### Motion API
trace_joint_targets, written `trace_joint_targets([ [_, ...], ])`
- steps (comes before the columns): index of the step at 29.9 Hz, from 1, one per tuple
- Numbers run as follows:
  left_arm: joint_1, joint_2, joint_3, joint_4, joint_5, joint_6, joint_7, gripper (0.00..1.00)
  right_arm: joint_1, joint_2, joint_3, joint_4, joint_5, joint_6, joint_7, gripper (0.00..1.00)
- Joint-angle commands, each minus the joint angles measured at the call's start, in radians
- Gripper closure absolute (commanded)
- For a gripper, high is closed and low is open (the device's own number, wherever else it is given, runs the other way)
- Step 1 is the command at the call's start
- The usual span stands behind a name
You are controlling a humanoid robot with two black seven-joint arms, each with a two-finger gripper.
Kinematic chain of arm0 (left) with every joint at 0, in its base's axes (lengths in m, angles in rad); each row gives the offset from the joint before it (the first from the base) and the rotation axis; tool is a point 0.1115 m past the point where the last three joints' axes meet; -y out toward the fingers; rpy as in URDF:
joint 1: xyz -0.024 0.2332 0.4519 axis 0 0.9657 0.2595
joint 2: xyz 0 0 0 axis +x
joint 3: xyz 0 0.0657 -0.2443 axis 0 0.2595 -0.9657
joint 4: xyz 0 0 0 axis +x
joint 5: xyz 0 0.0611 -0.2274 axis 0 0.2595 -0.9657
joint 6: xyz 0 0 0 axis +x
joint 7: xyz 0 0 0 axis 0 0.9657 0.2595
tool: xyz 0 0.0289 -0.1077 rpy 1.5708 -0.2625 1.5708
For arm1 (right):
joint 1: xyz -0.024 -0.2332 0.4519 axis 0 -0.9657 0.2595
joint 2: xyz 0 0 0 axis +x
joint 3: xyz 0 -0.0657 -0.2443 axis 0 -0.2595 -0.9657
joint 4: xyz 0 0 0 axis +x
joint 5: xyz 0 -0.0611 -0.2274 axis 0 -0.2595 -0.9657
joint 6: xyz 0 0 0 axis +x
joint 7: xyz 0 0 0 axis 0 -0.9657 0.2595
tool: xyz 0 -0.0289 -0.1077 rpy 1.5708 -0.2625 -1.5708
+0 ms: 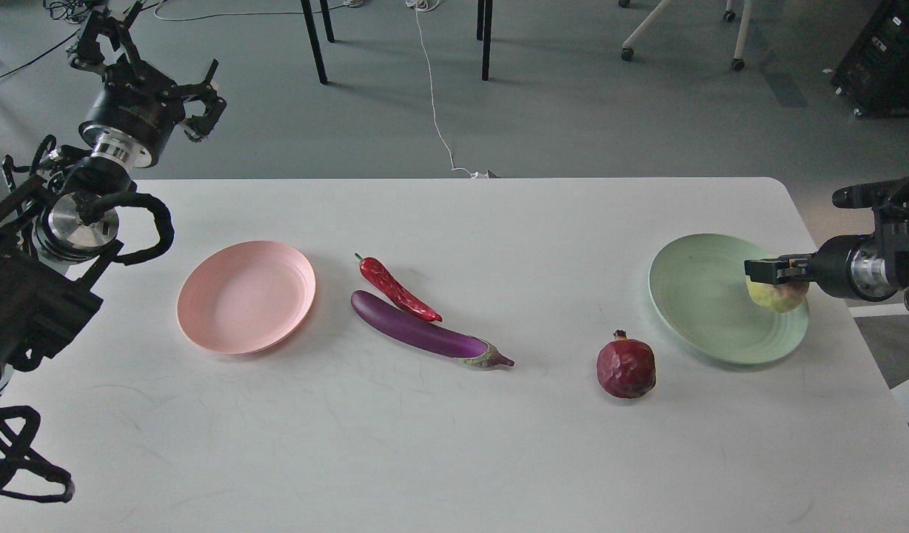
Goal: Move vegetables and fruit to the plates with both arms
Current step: 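Carry the apple onto the green plate and release it with the right gripper, then move the right gripper down to the red pomegranate and grasp it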
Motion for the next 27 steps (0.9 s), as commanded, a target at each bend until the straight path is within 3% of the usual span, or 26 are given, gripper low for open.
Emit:
trace_joint_targets([
  [1,-0.002,0.003,0.0,0.0,0.001,0.0,0.002,0.02,-0.025,0.004,0.039,0.0,0.0,0.0,-0.001,0.18],
  [4,-0.002,0.004,0.0,0.0,0.002,0.0,0.0,0.02,-0.023,0.004,0.039,0.013,0.002,0.005,-0.001,0.07],
  [7,-0.003,0.003,0.0,0.0,0.002,0.0,0.0,0.02,-0.007,-0.005,0.039,0.03,0.005,0.008,0.001,0.03],
  [12,-0.002,0.004,0.0,0.0,0.002,0.0,-0.004,0.02,0.084,-0.003,0.042,0.066,0.007,0.011,0.002,0.02],
  [18,0.0,0.009,-0.001,-0.001,0.001,-0.001,-0.004,0.02,0.3,-0.006,0.033,0.371,-0.007,0.014,-0.001,0.02],
  [27,0.0,0.01,-0.001,0.0,0.001,-0.001,-0.004,0.02,0.316,-0.002,0.03,0.387,-0.007,0.017,-0.001,0.02],
])
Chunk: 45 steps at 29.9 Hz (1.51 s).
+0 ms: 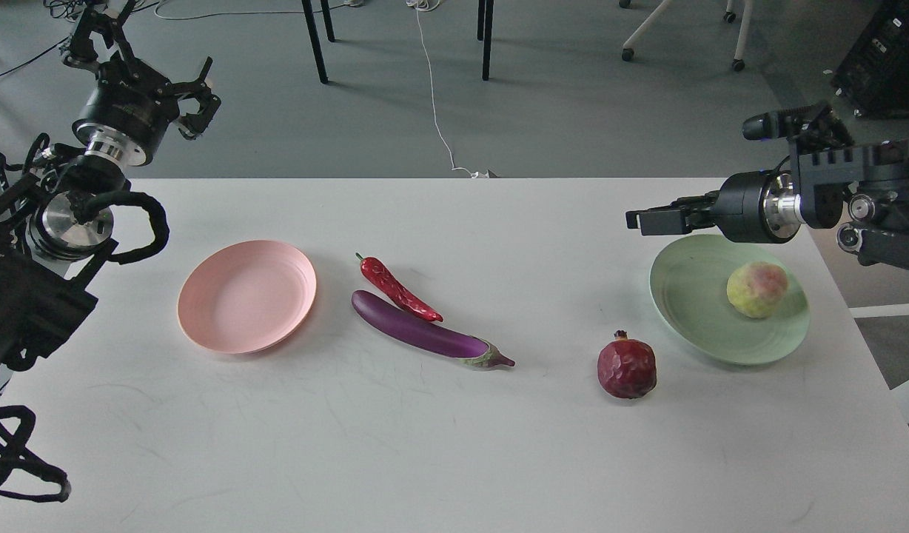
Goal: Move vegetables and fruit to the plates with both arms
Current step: 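Move the right gripper down to the red pomegranate and grasp it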
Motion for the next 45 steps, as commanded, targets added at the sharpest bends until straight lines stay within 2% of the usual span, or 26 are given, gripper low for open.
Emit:
trace_joint_targets([
  [1,0.0,0.0,0.0,0.0,0.0,0.0,0.0,0.02,0.001,0.0,0.0,0.001,0.0,0.0,0.0,0.02],
  [10,0.0,0.0,0.0,0.0,0.0,0.0,0.0,0.02,0.001,0.0,0.0,0.001,0.0,0.0,0.0,0.02],
  [11,0.024,0.064,-0.009,-0.001,0.0,-0.03,-0.003,0.02,0.144,0.231,-0.281,0.228,-0.108,0.024,0.005,0.06],
  [39,0.026,0.061,-0.012,-0.001,-0.001,-0.031,-0.003,0.02,0.153,0.221,-0.322,0.251,-0.109,0.012,0.005,0.09],
  [40,0.034,0.066,-0.012,0.0,-0.001,-0.032,-0.003,0.02,0.095,0.232,-0.398,0.243,-0.109,0.014,0.005,0.15],
  [45,0.034,0.066,-0.012,0.0,-0.001,-0.031,-0.003,0.02,0.095,0.23,-0.397,0.243,-0.109,0.014,0.005,0.15],
])
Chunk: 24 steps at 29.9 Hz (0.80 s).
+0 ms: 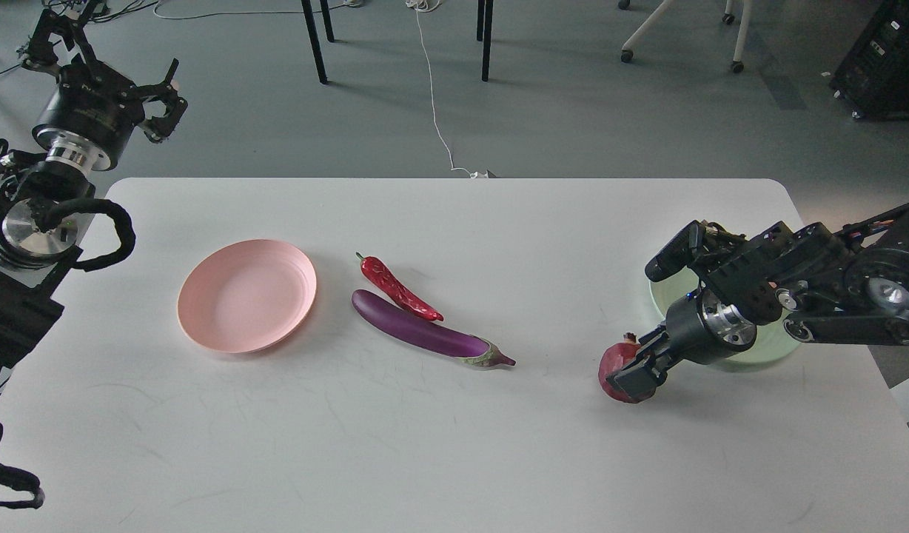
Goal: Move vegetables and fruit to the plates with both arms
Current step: 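Move the right gripper down to the red pomegranate and grasp it, then lift the pomegranate onto the green plate and open the right gripper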
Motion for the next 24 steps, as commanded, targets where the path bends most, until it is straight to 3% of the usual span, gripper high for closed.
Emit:
trace_joint_targets([
  [1,0.001,0.0,0.0,0.001,0.0,0.0,0.0,0.02,-0.004,0.0,-0.004,-0.001,0.0,0.0,0.0,0.15],
  [6,0.001,0.0,0.0,0.001,0.0,0.0,0.0,0.02,-0.004,0.005,-0.003,-0.001,0.0,-0.001,0.0,0.18],
  [13,0.001,0.0,0.0,0.001,0.0,0.0,0.0,0.02,0.004,0.006,0.008,-0.002,0.002,-0.001,0.0,0.45],
  [19,0.003,0.007,0.0,-0.001,0.0,0.0,0.0,0.02,0.068,-0.073,0.125,-0.01,0.014,0.0,-0.001,0.46],
  [24,0.001,0.007,0.002,-0.001,0.0,0.0,0.0,0.02,0.063,-0.123,0.129,-0.117,0.01,0.002,-0.001,0.46],
])
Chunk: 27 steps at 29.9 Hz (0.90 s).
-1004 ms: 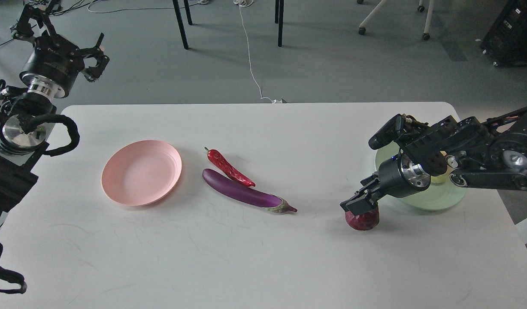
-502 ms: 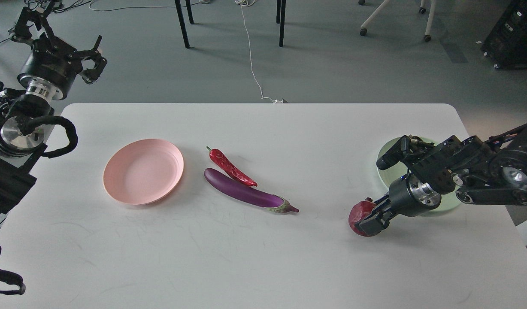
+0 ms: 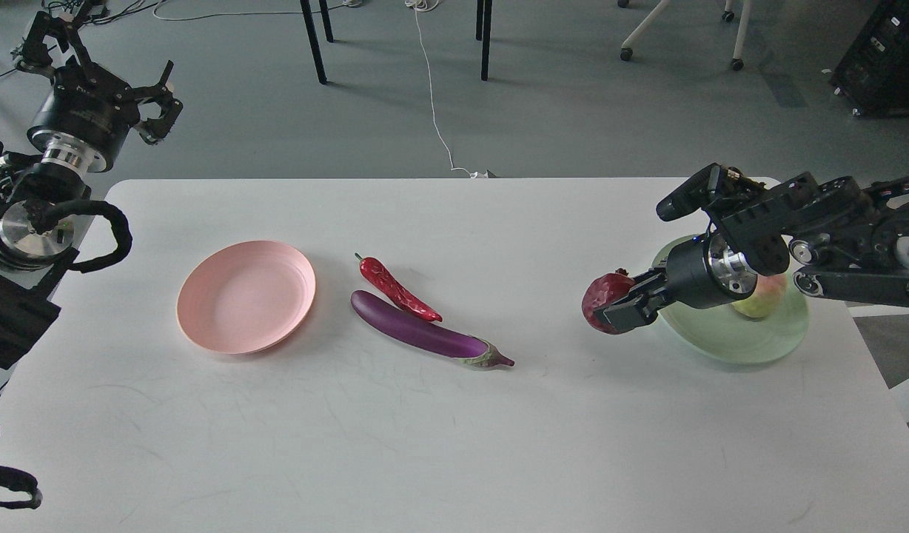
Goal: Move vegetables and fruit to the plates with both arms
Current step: 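Lift the pomegranate onto the green plate and open the right gripper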
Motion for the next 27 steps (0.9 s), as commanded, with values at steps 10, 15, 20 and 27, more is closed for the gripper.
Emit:
trace_joint_targets([
  [10,-0.001,-0.006,0.002,-0.001,0.0,0.0,0.0,0.02,-0.212,-0.086,0.021,-0.28,-0.009,-0.001,0.001,0.4],
  [15,-0.001,-0.007,0.008,-0.001,0.0,0.0,0.0,0.02,-0.273,-0.089,0.054,-0.283,-0.012,-0.001,0.001,0.36],
  [20,-0.001,-0.007,0.008,-0.001,0.0,0.0,0.0,0.02,-0.273,-0.089,0.054,-0.283,-0.012,-0.001,0.001,0.35],
  [27,-0.012,-0.013,0.015,-0.001,0.001,0.011,0.006,0.02,-0.302,-0.147,0.15,-0.272,0.0,-0.022,0.0,0.03],
])
